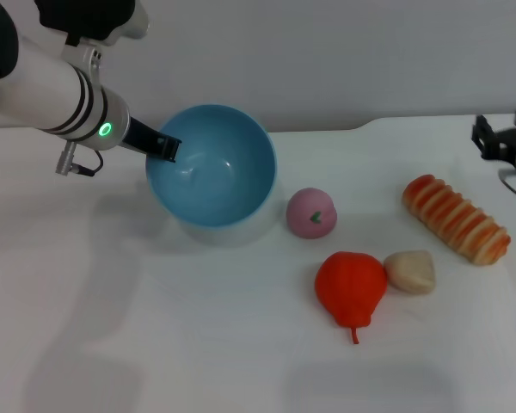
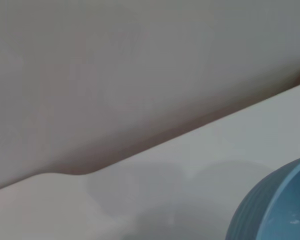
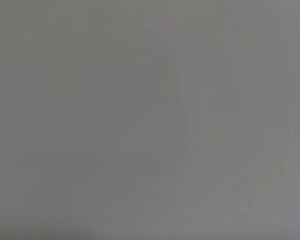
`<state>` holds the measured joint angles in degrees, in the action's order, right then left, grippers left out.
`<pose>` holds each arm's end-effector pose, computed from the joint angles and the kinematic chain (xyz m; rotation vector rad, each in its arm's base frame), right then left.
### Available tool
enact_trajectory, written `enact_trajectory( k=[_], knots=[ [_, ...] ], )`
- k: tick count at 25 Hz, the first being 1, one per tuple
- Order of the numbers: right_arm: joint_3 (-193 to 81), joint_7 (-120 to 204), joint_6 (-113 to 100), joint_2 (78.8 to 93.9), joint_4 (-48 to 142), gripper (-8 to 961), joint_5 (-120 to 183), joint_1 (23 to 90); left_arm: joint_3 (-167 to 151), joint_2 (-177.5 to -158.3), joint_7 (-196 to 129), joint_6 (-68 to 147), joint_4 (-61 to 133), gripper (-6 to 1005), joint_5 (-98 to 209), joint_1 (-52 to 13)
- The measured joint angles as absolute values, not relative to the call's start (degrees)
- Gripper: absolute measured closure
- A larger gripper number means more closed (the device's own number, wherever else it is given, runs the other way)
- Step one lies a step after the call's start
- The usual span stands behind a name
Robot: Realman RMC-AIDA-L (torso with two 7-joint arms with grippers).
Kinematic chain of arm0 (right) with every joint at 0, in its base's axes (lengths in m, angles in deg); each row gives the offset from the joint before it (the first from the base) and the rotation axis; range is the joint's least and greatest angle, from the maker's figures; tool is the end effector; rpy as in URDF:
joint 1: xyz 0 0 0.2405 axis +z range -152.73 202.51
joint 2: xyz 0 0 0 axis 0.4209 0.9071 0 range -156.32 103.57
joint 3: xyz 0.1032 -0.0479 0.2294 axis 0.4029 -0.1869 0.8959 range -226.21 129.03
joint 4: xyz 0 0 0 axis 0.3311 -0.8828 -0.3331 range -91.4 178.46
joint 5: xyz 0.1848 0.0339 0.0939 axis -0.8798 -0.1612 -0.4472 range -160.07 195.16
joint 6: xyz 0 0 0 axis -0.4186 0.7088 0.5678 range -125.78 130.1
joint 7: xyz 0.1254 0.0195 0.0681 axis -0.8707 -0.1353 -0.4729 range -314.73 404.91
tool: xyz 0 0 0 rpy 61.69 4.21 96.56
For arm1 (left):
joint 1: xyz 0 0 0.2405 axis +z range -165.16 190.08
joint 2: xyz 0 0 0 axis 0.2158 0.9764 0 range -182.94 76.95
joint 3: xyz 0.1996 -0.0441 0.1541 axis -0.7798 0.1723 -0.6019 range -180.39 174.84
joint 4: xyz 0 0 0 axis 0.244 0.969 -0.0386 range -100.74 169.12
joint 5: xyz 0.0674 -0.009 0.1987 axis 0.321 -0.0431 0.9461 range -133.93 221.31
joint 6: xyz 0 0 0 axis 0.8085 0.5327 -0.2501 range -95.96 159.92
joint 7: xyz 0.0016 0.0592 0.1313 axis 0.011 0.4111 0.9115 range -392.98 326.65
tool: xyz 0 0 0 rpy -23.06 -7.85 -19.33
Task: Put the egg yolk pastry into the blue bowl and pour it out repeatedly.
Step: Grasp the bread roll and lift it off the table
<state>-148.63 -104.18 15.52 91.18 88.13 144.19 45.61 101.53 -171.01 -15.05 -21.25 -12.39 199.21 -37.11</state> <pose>0.3071 0.3948 -0.0037 -1.6341 0.7962 0.3042 -0.1889 0.4537 -0.0209 -2.1708 -1.0584 0.2085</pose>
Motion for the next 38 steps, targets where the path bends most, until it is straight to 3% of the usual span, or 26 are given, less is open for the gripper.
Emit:
enact_trajectory(
  k=[3,12,20,38],
  knots=[
    [-142.41,-98.70,5.33,92.07,94.77,437,144.19,45.58,101.55,-171.11,-15.07,-20.07,-12.07,1001,198.95,-36.91],
    [-120.15,-97.70,-37.37,91.84,107.23,438,141.80,50.59,101.20,-171.15,-15.06,-18.82,-11.82,1000,197.26,-36.30],
    [-103.13,-101.93,-69.31,89.32,108.60,439,139.06,53.41,101.08,-171.10,-15.06,-17.44,-11.45,1001,196.25,-35.62],
    [-98.66,-109.01,-78.83,87.52,94.20,441,151.99,58.01,100.76,-171.20,-15.06,-16.14,-11.10,1002,196.18,-36.03]
  ],
)
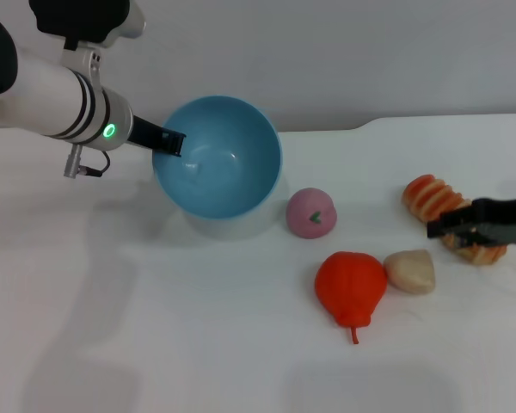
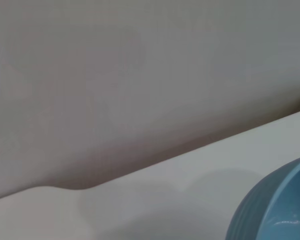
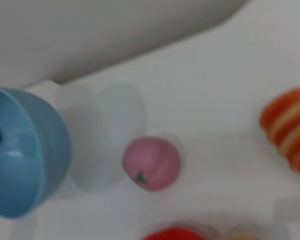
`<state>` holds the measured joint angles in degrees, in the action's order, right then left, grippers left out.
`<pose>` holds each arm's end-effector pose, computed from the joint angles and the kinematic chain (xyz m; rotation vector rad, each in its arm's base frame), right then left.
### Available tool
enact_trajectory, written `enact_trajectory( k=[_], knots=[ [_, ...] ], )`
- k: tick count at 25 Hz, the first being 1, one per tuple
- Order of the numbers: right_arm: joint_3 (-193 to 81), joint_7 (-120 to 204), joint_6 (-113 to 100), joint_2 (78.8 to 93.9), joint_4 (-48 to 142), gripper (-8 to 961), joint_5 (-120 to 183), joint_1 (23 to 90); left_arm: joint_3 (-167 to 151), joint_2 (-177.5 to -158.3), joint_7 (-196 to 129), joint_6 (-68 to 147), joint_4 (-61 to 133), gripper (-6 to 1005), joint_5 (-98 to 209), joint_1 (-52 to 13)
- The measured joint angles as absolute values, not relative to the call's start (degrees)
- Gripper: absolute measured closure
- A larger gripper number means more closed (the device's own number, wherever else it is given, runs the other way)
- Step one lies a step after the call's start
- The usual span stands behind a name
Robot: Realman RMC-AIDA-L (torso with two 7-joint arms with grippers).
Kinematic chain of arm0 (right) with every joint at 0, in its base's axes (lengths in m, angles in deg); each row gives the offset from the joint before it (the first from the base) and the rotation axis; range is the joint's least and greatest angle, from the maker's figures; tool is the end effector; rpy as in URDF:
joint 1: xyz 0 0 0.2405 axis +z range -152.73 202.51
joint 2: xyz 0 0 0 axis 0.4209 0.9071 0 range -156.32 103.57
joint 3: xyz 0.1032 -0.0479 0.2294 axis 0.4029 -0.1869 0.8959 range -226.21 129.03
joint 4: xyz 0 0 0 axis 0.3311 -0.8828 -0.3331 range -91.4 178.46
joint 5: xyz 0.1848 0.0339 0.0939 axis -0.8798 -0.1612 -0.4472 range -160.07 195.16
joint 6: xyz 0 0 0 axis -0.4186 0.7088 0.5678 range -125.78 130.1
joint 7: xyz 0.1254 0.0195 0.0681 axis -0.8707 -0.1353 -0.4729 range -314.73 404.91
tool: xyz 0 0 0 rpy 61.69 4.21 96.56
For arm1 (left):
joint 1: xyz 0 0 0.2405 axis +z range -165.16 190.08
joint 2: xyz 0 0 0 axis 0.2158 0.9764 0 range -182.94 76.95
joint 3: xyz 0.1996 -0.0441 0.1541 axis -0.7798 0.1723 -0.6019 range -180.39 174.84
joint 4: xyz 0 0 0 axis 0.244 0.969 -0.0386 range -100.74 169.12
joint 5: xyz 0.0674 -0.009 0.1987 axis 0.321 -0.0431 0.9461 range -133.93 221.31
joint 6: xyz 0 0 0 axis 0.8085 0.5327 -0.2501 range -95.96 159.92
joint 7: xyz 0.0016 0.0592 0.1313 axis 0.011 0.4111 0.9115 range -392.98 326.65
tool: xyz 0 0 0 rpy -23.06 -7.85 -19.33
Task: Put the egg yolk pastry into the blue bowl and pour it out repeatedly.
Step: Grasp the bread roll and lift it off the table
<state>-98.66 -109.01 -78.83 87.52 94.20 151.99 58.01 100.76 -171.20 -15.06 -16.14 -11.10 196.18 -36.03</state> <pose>0.2825 0.3690 0.0432 -2.0887 1.8727 0.1887 -0.1923 0.4559 -0.0256 -2.1486 -1.0739 0.1189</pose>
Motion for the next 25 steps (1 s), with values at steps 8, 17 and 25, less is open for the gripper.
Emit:
enact_trajectory(
  k=[8,17,25],
  knots=[
    [-98.96,-107.69,-74.15,87.94,89.57,442,152.71,58.58,100.24,-171.20,-15.06,-16.10,-10.98,1000,196.18,-35.91],
    [-98.74,-105.17,-69.26,89.20,84.19,443,152.33,60.14,99.58,-171.20,-15.06,-16.08,-10.98,1001,196.18,-36.11],
    [-98.65,-103.60,-66.21,89.37,79.77,444,152.16,61.25,99.62,-171.20,-15.05,-16.08,-10.98,1000,196.18,-36.16]
  ],
)
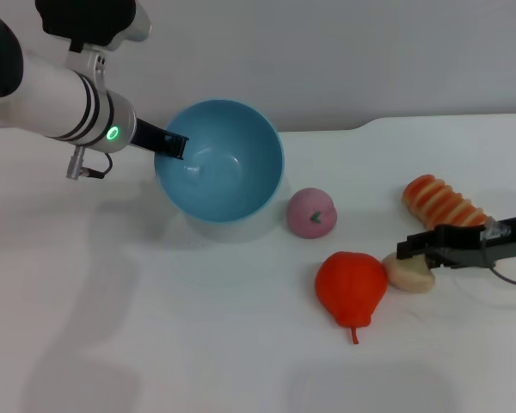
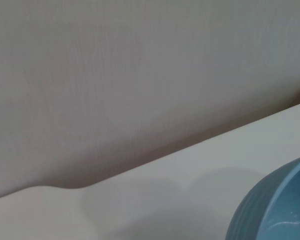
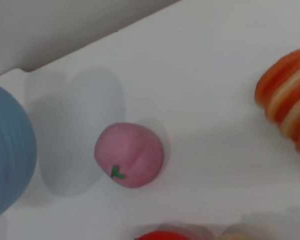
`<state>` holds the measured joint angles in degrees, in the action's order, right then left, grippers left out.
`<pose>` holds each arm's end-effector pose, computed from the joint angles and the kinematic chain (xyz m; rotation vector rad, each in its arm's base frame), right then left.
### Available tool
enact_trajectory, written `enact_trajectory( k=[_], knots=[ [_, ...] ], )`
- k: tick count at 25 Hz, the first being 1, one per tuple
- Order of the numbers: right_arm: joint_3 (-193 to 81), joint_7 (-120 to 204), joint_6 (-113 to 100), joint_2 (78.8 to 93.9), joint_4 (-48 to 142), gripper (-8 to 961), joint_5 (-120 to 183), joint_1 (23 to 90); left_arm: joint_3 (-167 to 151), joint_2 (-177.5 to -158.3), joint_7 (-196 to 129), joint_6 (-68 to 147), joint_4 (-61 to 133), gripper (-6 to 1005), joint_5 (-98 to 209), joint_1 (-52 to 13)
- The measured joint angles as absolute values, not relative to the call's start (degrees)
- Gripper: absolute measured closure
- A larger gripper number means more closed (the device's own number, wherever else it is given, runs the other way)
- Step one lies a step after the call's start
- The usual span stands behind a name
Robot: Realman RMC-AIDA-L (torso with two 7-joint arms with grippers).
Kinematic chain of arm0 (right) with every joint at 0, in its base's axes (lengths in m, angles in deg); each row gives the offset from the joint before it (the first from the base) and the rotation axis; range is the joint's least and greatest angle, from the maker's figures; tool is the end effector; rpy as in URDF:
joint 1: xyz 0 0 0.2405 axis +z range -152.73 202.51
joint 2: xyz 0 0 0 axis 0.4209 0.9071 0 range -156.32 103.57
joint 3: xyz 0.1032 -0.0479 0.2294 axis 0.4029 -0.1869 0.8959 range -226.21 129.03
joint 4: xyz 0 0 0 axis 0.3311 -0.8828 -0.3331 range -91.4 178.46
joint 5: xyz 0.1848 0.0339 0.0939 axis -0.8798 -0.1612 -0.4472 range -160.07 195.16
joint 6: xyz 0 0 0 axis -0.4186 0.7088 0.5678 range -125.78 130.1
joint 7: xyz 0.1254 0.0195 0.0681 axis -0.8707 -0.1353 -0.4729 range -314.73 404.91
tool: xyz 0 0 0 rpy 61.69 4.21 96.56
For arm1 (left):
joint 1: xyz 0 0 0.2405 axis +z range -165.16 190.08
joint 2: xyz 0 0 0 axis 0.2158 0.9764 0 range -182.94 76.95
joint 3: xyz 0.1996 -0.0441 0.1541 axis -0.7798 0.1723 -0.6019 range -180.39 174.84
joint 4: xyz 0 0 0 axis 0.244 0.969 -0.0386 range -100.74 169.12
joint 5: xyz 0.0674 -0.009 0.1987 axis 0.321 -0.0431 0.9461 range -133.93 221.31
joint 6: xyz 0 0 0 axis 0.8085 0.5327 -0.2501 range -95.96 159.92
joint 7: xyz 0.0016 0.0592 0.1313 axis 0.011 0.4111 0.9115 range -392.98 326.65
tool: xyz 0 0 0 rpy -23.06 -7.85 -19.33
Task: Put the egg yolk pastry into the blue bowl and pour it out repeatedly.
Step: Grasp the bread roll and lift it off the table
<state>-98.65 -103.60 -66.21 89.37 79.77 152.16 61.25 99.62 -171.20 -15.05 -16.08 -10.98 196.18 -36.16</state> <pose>0.2999 0.3726 -0.0068 -2.0444 1.8970 0.1835 -0.1910 0.4550 -0.0285 -2.1608 -1.0565 0.1349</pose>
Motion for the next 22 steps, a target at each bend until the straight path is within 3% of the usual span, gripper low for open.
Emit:
enact_trajectory(
  k=[15,21,22],
  knots=[
    [-99.15,-103.35,-65.61,89.20,78.32,446,152.57,61.49,99.10,-171.21,-14.82,-15.62,-11.19,1000,196.19,-36.00],
    [-99.33,-102.25,-65.59,89.53,78.44,615,153.51,61.35,97.93,-171.26,-14.88,-15.01,-11.22,1000,196.18,-35.84],
    [-99.33,-101.94,-65.63,89.58,78.44,684,153.59,61.35,97.93,-171.26,-14.88,-15.03,-11.24,1000,196.18,-35.85]
  ],
)
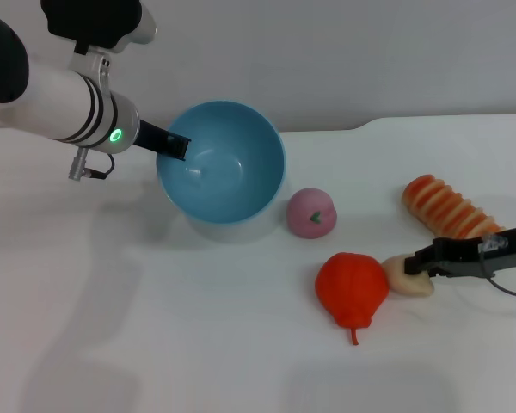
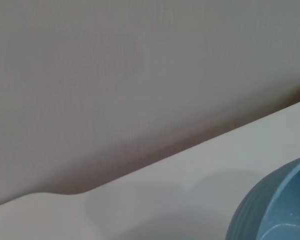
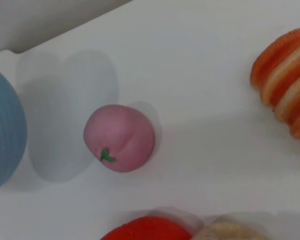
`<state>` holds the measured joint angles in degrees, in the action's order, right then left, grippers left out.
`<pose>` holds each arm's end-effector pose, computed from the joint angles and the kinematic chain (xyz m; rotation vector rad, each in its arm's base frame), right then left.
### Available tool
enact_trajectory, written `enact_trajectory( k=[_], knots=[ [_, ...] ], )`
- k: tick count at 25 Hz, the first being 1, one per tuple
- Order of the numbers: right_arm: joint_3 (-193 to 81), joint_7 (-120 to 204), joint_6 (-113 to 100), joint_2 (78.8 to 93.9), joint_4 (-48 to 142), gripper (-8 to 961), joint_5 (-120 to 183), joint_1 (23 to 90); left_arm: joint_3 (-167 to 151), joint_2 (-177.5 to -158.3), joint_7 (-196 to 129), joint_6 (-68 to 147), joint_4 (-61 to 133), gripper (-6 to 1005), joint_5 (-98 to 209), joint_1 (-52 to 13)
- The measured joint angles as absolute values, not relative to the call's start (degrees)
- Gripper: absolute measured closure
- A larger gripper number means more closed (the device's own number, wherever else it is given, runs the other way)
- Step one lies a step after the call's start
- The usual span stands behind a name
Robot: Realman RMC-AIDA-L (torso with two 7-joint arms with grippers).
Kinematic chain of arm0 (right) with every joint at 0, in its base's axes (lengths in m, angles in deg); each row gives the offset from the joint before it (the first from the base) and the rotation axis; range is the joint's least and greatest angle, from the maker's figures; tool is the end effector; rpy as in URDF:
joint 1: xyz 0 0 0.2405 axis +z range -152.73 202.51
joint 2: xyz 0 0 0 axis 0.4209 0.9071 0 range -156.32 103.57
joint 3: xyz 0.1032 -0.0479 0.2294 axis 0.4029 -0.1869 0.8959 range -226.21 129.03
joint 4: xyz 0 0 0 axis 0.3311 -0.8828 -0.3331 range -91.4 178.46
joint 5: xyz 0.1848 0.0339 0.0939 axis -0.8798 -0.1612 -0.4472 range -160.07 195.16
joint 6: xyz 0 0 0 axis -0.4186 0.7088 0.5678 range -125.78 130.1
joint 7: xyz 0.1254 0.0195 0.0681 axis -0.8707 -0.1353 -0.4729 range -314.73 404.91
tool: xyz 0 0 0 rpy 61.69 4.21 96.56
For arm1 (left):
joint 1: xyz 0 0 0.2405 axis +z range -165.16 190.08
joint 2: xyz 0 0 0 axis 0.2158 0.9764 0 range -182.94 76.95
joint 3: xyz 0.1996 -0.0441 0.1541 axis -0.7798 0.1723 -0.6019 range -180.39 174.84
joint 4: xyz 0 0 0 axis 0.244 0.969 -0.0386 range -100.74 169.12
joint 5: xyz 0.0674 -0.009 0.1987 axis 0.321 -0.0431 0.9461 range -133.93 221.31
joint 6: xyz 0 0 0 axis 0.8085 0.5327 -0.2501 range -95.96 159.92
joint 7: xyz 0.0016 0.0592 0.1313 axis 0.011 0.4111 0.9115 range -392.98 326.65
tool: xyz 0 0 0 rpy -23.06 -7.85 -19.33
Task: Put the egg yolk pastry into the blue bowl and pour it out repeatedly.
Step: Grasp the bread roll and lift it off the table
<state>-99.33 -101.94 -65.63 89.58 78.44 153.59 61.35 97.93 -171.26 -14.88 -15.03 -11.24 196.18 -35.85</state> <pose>0.3045 0.3677 -0.0137 -2.0738 1.8744 0.1243 -0.1898 0.4543 -0.0316 -2.1703 -1.0204 0.1420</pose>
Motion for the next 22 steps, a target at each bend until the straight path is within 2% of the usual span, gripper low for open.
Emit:
enact_trajectory(
  k=[1,9,22],
  knots=[
    [-99.32,-101.58,-65.77,89.62,78.44,754,153.61,61.35,97.93,-171.27,-14.88,-15.09,-11.29,1000,196.19,-35.86],
    [-99.22,-101.12,-73.24,91.74,91.91,811,153.32,58.76,97.95,-171.29,-14.65,-15.44,-11.46,1000,196.19,-36.09],
    [-101.95,-99.63,-77.74,91.76,100.47,876,144.09,64.34,95.95,-171.34,-14.95,-21.29,-11.93,1001,196.19,-38.02]
  ],
)
